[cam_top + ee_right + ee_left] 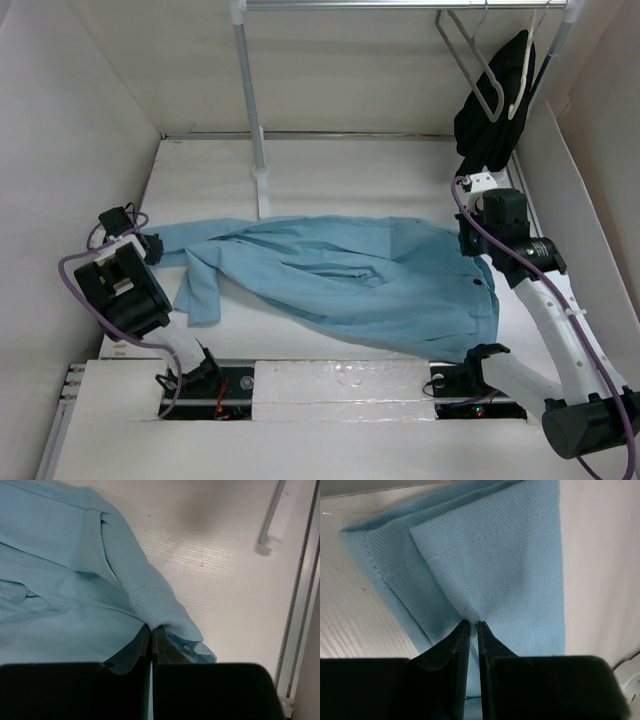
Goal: Place the trousers on the hanger
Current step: Flatten out the trousers at the center of the board.
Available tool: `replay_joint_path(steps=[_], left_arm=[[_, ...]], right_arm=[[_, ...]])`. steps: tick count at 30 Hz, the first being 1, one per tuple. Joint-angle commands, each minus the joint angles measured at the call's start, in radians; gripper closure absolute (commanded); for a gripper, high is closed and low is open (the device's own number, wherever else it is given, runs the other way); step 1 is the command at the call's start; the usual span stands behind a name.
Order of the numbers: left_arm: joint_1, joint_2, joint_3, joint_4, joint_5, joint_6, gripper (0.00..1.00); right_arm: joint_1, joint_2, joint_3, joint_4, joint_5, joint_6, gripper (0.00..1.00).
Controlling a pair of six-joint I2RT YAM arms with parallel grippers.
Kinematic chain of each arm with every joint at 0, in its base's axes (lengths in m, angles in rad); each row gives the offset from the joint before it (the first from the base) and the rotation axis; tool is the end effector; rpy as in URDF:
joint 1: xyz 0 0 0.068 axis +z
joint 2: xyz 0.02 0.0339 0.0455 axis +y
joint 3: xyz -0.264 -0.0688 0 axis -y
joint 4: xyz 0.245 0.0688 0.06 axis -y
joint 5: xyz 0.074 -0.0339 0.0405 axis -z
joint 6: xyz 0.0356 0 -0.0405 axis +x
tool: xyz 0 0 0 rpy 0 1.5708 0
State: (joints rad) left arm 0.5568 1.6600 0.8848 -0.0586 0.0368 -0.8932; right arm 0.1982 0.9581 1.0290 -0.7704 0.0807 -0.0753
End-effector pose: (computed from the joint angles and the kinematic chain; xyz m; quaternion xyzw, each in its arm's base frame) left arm 0.2844 0.1755 0.1667 -0.6136 0.7025 -0.0772 0.3522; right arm 0.1889 0.0350 0.3362 -0.1066 0.8997 -0.0106 0.4231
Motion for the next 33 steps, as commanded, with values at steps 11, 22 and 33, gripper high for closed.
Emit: replay_joint_path(steps=[11,22,33], left_arm=[[0.0,-0.012,0.068,-0.003,0.023,0.027,1.0],[-0.104,-0.011,0.481,-0.07,-0.026,0.019,1.0],[-0.227,0.37,0.983,-0.37,0.061,0.174,0.4]], right_arm=[[0.001,0.004,-0.02,0.066,0.04,-0.001,1.0],[-0.154,0.233,0.054,0.353,0.189,0.068,1.0],[-0.22,0.437,0.126,0.453,0.222,0.21,0.44]])
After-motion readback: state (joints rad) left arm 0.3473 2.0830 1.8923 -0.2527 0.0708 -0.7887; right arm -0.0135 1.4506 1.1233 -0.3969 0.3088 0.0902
